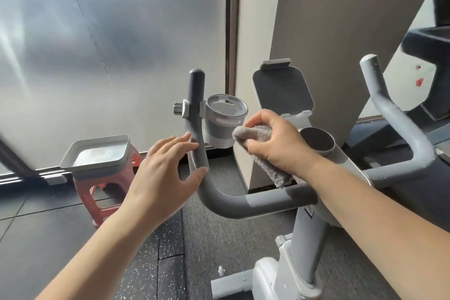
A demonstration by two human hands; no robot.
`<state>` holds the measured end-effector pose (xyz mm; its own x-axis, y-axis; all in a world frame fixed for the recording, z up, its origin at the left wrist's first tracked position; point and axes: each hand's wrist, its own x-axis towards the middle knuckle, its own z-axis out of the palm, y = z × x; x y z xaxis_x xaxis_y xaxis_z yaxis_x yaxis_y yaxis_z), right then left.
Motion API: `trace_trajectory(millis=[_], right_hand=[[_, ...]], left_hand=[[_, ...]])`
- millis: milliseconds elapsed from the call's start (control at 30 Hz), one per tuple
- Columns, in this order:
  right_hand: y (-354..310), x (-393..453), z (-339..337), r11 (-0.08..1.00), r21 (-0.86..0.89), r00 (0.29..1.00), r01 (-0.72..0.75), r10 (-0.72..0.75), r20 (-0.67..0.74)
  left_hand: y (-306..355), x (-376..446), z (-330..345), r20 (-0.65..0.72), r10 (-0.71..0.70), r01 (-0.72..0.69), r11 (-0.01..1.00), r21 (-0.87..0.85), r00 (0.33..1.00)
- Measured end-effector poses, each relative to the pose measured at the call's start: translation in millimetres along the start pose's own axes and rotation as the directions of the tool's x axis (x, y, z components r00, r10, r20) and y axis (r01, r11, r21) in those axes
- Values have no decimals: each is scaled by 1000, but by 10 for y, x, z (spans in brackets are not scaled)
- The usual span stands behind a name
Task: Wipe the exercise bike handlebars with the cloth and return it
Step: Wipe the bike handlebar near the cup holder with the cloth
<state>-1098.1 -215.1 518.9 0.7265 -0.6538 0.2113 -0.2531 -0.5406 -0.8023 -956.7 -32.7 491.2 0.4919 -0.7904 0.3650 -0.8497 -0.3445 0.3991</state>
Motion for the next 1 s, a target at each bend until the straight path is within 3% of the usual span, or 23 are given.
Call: trace_trajectory(millis=[333,500,567,700,767,833,933,1000], right_hand=[[-166,727,278,961,267,993,77,-51,-105],[-326,1189,406,932,340,947,123,-9,-320],[-326,1288,469,934,343,962,102,-5,-272],[-264,1217,490,909,416,998,-26,1,60],[-234,1190,420,930,366,988,-19,-38,148],[-238,1238,397,919,395,990,-15,-42,135],[-283,1402,483,856,517,997,-17,55,-57],[-305,1461,552,819,574,991,-1,77,-108]], left_hand=[[-257,567,-141,-35,96,-98,992,-73,995],[-278,714,-127,-47,96,-99,991,-86,994],[-278,731,-113,-34,99,-101,993,-65,994],[-274,721,-91,-15,94,-94,994,-52,995],[-259,711,-75,-13,88,-89,995,-52,996],[-237,712,-67,-27,76,-78,996,-53,997],[-201,717,-75,-38,56,-58,997,-53,998],[-198,713,-73,-38,46,-48,998,-47,998]])
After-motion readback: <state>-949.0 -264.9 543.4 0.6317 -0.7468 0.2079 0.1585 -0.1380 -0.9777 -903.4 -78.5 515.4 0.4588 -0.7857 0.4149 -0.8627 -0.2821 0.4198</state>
